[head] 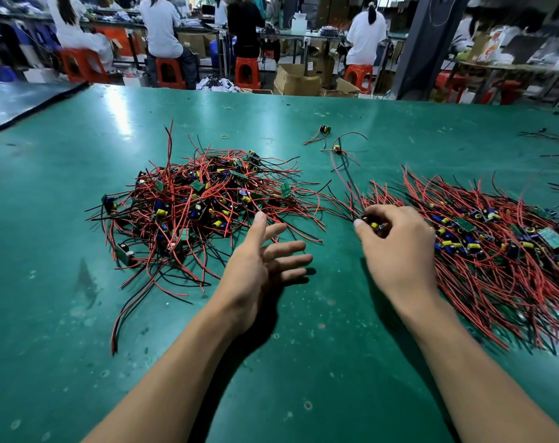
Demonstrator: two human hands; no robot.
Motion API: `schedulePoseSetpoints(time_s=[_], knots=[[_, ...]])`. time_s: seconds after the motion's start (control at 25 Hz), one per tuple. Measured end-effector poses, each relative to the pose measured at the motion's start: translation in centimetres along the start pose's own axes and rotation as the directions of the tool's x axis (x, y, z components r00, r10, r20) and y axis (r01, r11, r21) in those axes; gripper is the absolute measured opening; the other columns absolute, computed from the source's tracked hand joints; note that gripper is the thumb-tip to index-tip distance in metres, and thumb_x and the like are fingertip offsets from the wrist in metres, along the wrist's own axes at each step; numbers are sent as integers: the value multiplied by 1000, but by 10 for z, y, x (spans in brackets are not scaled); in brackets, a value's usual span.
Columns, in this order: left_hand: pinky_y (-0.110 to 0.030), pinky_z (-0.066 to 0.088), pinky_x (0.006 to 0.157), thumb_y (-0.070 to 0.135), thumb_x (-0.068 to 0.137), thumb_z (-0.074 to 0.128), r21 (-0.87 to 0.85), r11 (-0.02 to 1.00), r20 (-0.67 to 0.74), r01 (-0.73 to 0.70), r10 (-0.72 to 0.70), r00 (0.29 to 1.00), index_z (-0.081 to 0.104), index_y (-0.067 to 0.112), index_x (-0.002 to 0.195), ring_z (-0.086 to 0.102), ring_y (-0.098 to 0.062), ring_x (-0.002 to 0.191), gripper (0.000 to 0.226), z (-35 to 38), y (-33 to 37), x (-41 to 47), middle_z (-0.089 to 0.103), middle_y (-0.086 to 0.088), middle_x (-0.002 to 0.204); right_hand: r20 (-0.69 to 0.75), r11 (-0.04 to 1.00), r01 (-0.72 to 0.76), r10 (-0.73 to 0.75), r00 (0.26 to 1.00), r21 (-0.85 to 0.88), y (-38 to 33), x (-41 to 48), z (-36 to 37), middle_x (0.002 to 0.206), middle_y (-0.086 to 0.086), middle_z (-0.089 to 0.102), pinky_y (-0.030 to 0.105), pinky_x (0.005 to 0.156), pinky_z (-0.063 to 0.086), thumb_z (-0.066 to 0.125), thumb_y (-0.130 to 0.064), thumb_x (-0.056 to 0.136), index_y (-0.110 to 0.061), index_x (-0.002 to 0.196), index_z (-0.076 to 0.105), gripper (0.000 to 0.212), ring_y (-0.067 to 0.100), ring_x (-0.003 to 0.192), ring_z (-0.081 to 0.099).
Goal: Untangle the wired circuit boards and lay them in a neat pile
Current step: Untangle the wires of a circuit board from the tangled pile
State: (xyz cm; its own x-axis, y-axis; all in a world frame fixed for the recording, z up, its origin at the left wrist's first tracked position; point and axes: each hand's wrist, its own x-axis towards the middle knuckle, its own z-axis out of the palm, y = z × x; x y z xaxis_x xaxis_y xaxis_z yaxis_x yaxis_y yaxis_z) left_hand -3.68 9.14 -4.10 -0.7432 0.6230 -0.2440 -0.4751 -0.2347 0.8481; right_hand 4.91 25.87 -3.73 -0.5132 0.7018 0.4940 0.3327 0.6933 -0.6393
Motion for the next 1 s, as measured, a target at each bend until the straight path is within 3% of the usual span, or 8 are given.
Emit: schedulePoseSetpoints(time_s=[0.16, 0.24, 0.32, 0.4, 0.52, 0.72, 0.88, 1.0], knots=[[-42, 60, 69, 36, 101, 48, -42, 999, -68, -22, 19, 997, 51, 10, 124, 71, -38, 93, 35, 2, 1, 0, 66, -24, 116, 34, 927, -51, 68, 997, -371, 5, 2, -9, 123, 12, 59, 46, 98, 36, 71, -29, 88, -14, 125, 66, 40, 35, 117, 48], [-44, 60, 71, 33, 101, 50, -73, 997, -80, -16, 10, 997, 52, 13, 118, 71, -37, 92, 27, 2, 3, 1, 65, -21, 116, 58, 943, 89, -74, 996, -321, -10, -8, -1, 117, 10, 61, 46, 94, 37, 72, -27, 88, -14, 122, 68, 37, 33, 111, 50], [-42, 60, 72, 32, 101, 49, -77, 997, -80, -14, 8, 997, 54, 11, 116, 72, -33, 83, 26, 2, 3, 3, 65, -19, 109, 160, 936, 298, -271, 949, -189, -25, -25, 14, 107, 8, 63, 42, 90, 43, 69, -22, 89, -13, 113, 71, 26, 29, 103, 55], [-35, 59, 66, 28, 101, 48, -43, 999, -86, -33, 29, 996, 57, 4, 113, 68, -24, 70, 28, 1, 3, 4, 63, -17, 97, 281, 929, 368, -340, 897, -51, -34, -42, 28, 102, 6, 64, 40, 88, 47, 60, -17, 93, -14, 106, 72, 18, 27, 99, 58], [-29, 57, 60, 18, 100, 50, -7, 998, -107, -67, 66, 992, 61, 1, 101, 65, -17, 63, 20, 2, 1, 4, 60, -13, 86, 356, 974, 228, -207, 911, -16, -30, -45, 37, 102, 6, 66, 39, 86, 47, 53, -24, 100, -17, 105, 72, 21, 28, 100, 60], [-29, 57, 56, 10, 99, 50, -31, 997, -71, -71, 68, 995, 61, 2, 95, 60, -21, 68, 15, 5, 1, -3, 59, -12, 78, 399, 916, 73, 98, 912, -394, -23, -17, 19, 104, 3, 68, 35, 76, 48, 53, -48, 95, -25, 101, 70, 29, 30, 95, 64], [-28, 56, 56, 10, 100, 49, -24, 998, -72, -58, 56, 996, 62, -1, 96, 62, -22, 66, 16, 3, 4, -3, 62, -13, 77, 453, 853, 40, 236, 860, -520, -25, -4, 5, 111, 7, 63, 37, 74, 44, 54, -45, 94, -19, 103, 63, 29, 33, 101, 61], [-29, 55, 59, 10, 100, 50, -42, 998, -69, -45, 42, 997, 62, -4, 100, 62, -24, 69, 18, 1, 2, -3, 62, -16, 80, 474, 823, 30, 297, 829, -568, -31, 3, 4, 109, 11, 60, 35, 72, 38, 53, -40, 96, -15, 87, 51, 27, 34, 94, 57]])
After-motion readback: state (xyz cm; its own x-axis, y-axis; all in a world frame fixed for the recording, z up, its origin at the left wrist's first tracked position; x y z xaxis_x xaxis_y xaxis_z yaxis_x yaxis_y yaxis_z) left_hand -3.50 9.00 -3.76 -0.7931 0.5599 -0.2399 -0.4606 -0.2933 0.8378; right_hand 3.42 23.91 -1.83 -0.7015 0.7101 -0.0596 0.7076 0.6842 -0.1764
